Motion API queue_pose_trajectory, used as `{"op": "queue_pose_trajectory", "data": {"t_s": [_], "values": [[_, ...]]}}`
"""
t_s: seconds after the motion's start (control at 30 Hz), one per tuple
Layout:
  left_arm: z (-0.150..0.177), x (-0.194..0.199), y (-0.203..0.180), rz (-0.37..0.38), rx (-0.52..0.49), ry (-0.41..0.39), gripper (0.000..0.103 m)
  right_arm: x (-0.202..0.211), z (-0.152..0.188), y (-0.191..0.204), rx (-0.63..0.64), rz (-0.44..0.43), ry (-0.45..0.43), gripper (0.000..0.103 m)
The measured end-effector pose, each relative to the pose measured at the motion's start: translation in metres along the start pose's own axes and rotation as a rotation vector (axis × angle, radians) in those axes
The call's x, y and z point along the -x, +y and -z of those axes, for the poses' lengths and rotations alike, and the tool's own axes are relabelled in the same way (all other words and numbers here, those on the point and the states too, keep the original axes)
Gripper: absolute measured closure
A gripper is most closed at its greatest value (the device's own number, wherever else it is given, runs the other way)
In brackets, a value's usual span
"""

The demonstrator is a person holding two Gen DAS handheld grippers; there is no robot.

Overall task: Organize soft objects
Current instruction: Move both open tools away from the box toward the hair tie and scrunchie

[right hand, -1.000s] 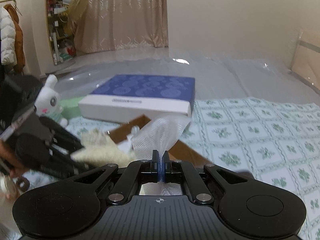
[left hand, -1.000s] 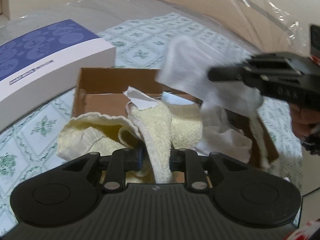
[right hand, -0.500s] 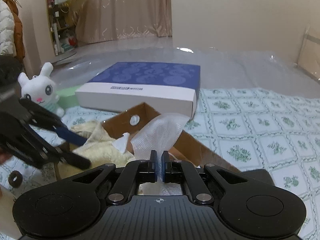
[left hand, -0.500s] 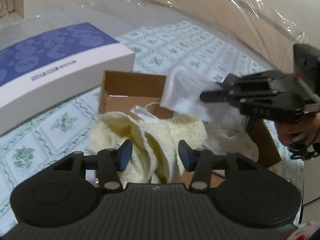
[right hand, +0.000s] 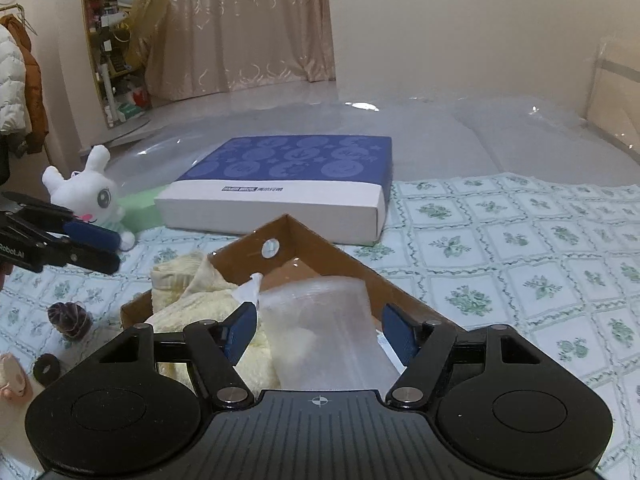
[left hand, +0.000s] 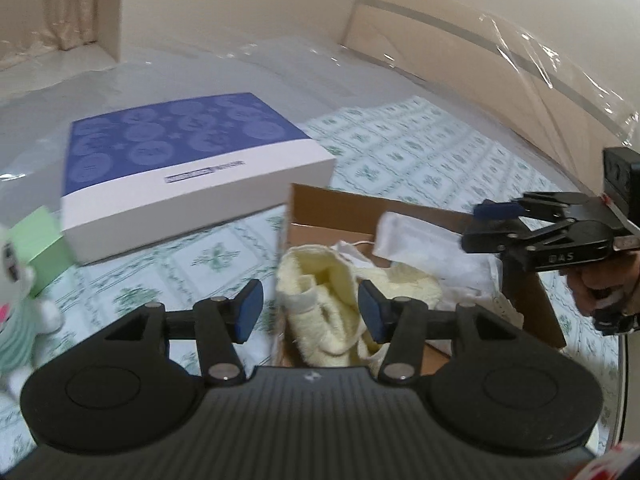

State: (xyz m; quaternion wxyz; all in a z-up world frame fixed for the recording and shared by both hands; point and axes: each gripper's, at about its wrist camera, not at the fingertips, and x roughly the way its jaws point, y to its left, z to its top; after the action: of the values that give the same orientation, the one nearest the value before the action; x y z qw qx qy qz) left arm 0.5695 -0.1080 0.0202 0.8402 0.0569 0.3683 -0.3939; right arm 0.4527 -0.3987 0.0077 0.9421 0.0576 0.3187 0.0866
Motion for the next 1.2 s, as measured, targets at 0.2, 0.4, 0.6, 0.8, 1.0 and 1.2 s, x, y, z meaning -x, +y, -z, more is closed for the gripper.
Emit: {"op": "queue_pose_trajectory", "data": {"t_s": [0.2, 0.4, 0.6, 0.8, 1.0, 1.2], "values": [[0.020, 0.036, 0.002, -0.097, 0.025, -0.028, 0.054, 0.030, 0.009, 0.005, 0.027, 0.023, 0.005, 0.034], [0.052, 0.077, -0.001, -0.188, 0.084, -0.069, 0.054, 0.064, 0.031, 0.012, 0.033, 0.021, 0.023, 0.034], [0.087, 0.119, -0.014, -0.260, 0.146, -0.098, 0.054, 0.095, 0.059, 0.031, 0.083, 0.037, 0.074, 0.034], [0.127, 0.154, -0.043, -0.342, 0.155, -0.096, 0.054, 0.132, 0.092, 0.054, 0.108, 0.041, 0.107, 0.034], [0.164, 0.177, -0.080, -0.372, 0.159, -0.122, 0.053, 0.164, 0.116, 0.088, 0.109, -0.031, 0.067, 0.034], [0.189, 0.189, -0.113, -0.367, 0.181, -0.145, 0.052, 0.180, 0.133, 0.132, 0.106, -0.111, 0.037, 0.034]]}}
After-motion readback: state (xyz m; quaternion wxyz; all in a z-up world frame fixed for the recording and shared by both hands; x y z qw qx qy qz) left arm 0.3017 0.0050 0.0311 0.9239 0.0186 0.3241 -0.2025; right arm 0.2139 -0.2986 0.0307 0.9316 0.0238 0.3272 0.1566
